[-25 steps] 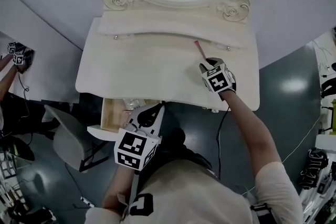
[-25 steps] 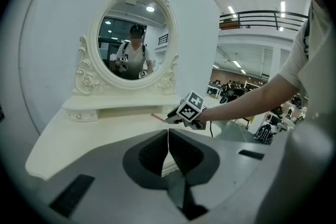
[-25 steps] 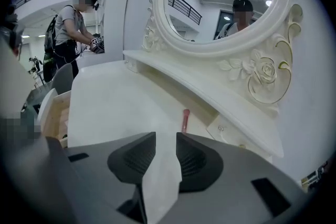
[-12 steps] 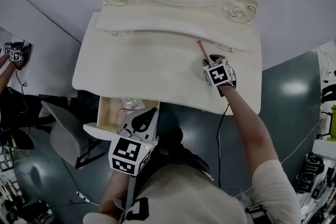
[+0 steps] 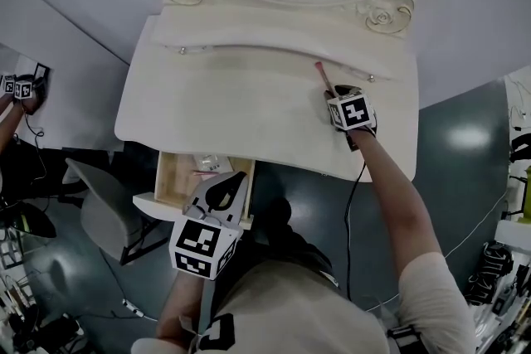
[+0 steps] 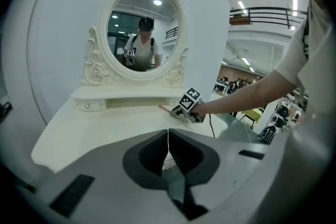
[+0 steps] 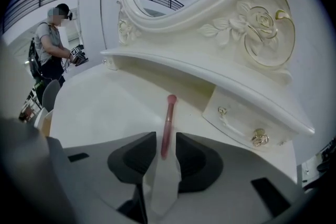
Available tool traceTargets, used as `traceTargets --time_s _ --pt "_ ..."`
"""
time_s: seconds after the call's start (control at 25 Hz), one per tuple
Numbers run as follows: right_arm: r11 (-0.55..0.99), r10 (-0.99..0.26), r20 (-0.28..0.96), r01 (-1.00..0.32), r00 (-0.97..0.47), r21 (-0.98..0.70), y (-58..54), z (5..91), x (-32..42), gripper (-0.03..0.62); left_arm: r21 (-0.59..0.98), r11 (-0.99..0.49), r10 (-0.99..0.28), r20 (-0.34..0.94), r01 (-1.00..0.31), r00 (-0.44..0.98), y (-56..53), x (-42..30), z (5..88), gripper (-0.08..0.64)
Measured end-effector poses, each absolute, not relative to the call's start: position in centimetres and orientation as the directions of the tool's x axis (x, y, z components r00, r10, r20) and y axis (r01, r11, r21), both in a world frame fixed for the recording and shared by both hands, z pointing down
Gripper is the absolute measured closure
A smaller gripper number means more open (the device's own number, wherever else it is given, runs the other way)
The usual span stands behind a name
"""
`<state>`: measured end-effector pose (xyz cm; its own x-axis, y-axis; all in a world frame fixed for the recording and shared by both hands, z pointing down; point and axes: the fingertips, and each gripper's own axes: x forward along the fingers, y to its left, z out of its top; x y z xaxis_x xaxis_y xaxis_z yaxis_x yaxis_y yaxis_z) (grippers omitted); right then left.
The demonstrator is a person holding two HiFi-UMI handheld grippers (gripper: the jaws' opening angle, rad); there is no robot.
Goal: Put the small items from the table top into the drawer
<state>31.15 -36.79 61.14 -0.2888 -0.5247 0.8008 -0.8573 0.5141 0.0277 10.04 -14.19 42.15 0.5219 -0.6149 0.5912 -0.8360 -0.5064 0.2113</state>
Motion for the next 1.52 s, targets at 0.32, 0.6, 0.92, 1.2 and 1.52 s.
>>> traceTargets --time_s 0.32,0.6,0.92,1.2,1.52 --pt "0.48 -0.525 0.786 -0.876 -0.325 -0.042 -36.8 61.3 31.2 0.476 0.216 -0.496 -0.615 0.597 -0.841 0.516 -13.6 9.4 42.6 0.503" --pt "0.461 -0.513 0.802 -0.886 -0.306 -0.043 -36.9 61.4 31.5 0.537 0.216 -0.484 -0.625 0.593 -0.848 0.508 -13.1 8.6 42.4 0.503" --pt "0.456 -0.516 0.81 -0.89 -0.28 -0.018 -36.9 61.3 31.5 0.54 0.218 -0.472 -0.633 0.591 -0.854 0.5 -12.4 7.7 42.2 0.503" --pt "0.444 -0.543 0.799 -0.896 -0.258 0.013 -36.8 61.3 31.4 0.541 0.209 -0.462 -0.647 0.586 -0.862 0.489 -12.2 6.5 41.8 0.503" --pt "0.455 -0.548 0.797 -0.89 -0.253 0.031 -36.0 60.0 30.7 0.541 0.198 -0.45 -0.671 0.569 -0.871 0.476 -11.6 4.9 40.9 0.503"
